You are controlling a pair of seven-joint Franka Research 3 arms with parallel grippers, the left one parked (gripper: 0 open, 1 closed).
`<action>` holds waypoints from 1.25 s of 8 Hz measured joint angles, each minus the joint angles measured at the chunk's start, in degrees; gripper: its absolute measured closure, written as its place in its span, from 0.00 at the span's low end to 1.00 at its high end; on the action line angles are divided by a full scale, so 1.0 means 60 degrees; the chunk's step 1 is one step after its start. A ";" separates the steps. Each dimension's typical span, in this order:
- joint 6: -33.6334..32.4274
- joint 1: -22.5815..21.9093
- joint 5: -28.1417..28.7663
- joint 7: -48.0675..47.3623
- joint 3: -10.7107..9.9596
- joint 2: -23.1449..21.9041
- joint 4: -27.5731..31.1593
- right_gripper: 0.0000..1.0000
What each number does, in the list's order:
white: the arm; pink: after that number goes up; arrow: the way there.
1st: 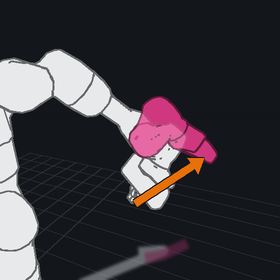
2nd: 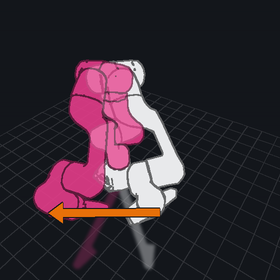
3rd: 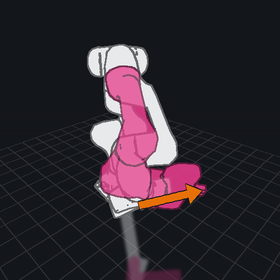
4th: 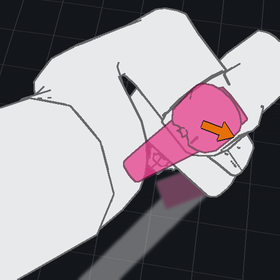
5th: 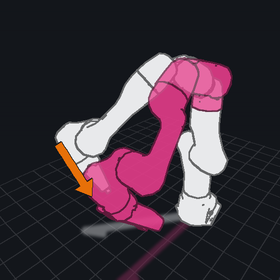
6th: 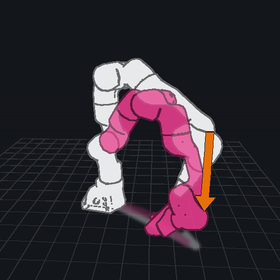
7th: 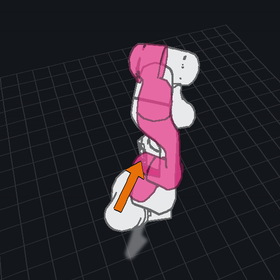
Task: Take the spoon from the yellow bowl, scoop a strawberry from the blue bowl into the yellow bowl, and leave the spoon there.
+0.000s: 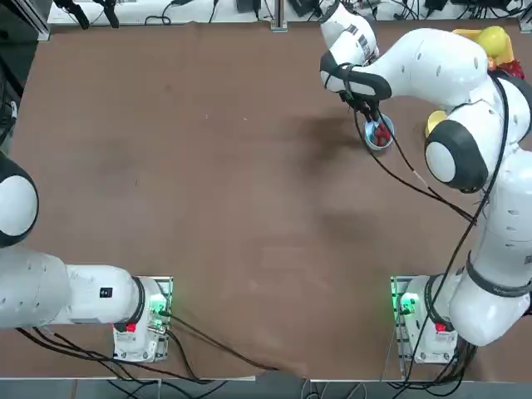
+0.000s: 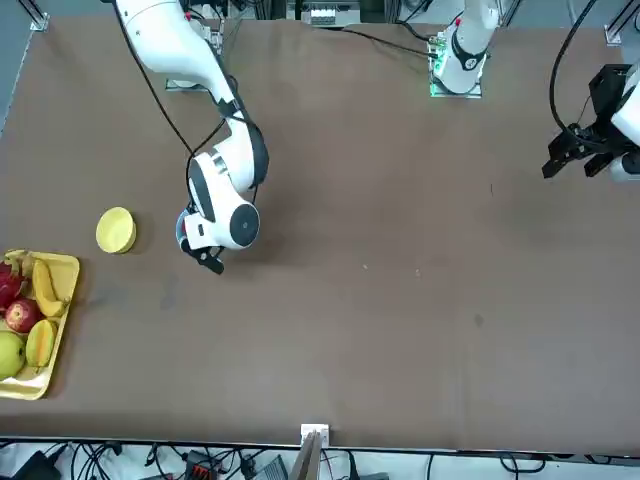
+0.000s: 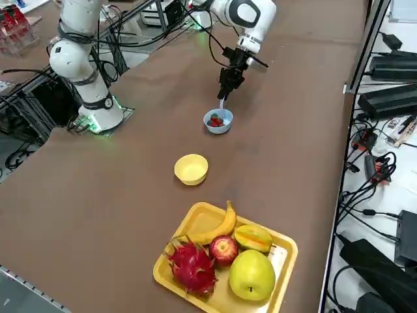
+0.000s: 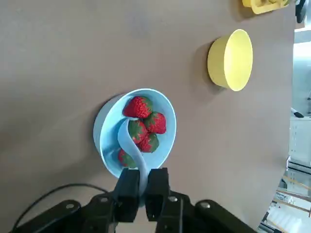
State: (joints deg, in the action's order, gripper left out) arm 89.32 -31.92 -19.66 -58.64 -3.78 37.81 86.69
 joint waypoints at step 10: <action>-0.0533 -0.0592 -0.0699 0.0286 -0.0003 0.0353 -0.0053 0.89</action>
State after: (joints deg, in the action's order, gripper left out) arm 86.12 -35.48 -23.85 -56.92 -3.80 39.93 86.37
